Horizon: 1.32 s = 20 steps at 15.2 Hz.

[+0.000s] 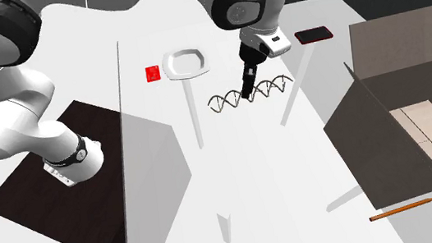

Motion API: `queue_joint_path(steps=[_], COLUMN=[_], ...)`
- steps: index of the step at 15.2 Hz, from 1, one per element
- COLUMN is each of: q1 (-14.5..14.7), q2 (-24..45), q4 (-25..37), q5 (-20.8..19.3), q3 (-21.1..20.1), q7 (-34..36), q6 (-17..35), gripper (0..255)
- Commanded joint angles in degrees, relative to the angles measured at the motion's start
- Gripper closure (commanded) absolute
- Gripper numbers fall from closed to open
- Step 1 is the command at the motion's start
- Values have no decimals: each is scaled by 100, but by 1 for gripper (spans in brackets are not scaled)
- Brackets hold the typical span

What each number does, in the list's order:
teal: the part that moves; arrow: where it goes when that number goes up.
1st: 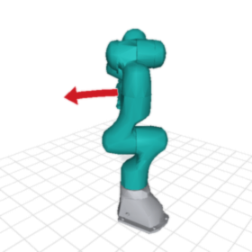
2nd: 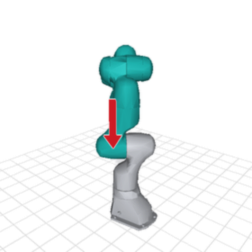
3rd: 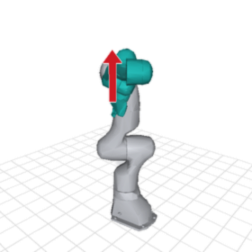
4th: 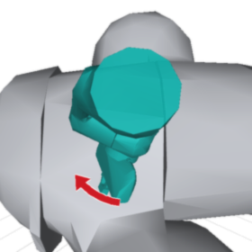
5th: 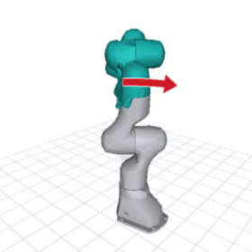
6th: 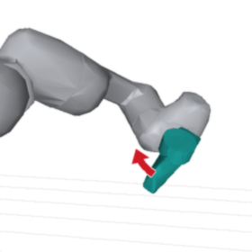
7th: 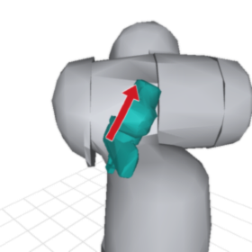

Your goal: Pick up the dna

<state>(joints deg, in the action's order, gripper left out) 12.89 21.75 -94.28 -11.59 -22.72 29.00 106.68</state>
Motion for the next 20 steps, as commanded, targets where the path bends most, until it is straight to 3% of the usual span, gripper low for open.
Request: queue_joint_path(steps=[1, 2, 11, 12, 20], q1=[201, 280, 290, 291, 295], q2=[491, 670, 867, 867, 873], q4=[562, 764, 469, 459, 469], q5=[-147, -195, -286, -287, -288], q3=[-3, 4, 56, 55, 55], q7=[95, 120, 194, 199, 201], q6=[-171, -228, 248, 258, 254], gripper=[0, 0, 0, 255, 255])
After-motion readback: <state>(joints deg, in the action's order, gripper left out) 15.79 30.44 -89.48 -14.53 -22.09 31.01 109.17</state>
